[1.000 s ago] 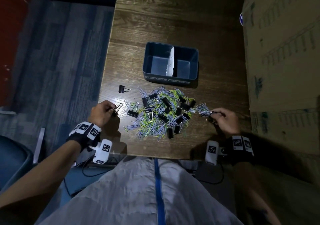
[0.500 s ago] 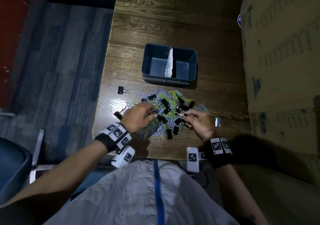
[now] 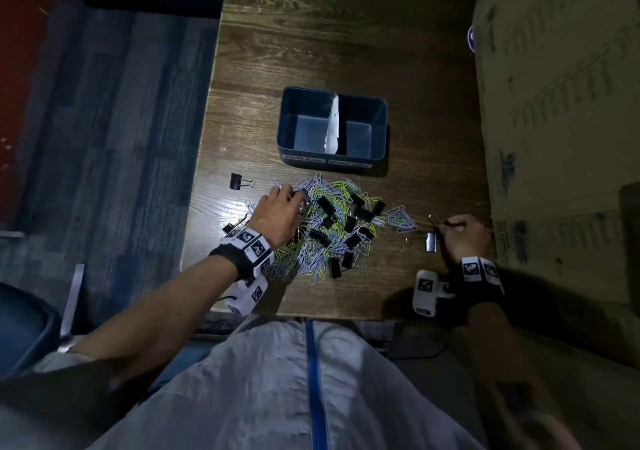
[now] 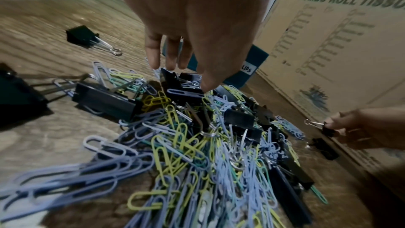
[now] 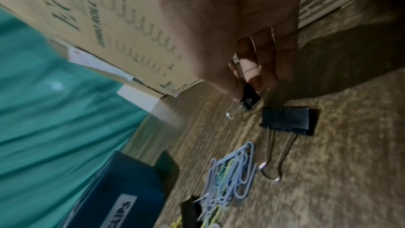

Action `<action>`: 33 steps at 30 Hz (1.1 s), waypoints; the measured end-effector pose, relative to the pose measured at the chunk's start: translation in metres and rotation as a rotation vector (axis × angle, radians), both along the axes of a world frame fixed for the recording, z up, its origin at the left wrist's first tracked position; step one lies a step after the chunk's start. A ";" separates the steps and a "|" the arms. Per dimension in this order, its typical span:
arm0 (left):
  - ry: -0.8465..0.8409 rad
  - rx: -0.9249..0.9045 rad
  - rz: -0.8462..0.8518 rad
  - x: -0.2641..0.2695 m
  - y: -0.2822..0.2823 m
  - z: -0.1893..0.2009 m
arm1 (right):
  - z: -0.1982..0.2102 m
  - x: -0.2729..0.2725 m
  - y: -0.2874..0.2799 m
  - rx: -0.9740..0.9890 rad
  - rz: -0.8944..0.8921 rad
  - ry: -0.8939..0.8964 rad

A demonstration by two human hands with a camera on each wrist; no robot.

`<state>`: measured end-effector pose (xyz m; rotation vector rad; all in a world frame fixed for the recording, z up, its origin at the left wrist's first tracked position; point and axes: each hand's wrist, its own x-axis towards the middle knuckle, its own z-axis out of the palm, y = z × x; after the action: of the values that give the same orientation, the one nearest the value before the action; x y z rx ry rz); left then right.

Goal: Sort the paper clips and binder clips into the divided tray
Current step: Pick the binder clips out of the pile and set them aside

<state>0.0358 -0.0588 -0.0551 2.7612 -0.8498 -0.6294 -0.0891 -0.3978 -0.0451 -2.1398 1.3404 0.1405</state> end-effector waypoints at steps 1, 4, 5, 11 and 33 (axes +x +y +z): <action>0.002 -0.007 -0.002 0.003 -0.002 -0.001 | -0.002 -0.001 -0.002 0.011 0.010 0.021; 0.014 0.017 0.002 0.008 -0.013 -0.005 | -0.005 -0.001 -0.002 0.026 0.018 0.052; 0.026 0.038 0.002 0.009 -0.017 -0.005 | -0.006 0.000 0.000 0.002 0.022 0.046; 0.098 0.073 0.002 0.012 -0.033 -0.003 | -0.006 0.019 0.052 -0.125 0.314 -0.184; 0.100 -0.409 0.117 0.003 0.004 0.013 | -0.015 0.061 0.097 0.022 0.553 0.069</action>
<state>0.0384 -0.0546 -0.0421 2.3701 -0.6991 -0.5017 -0.0284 -0.3007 -0.0599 -2.4517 0.7429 0.4494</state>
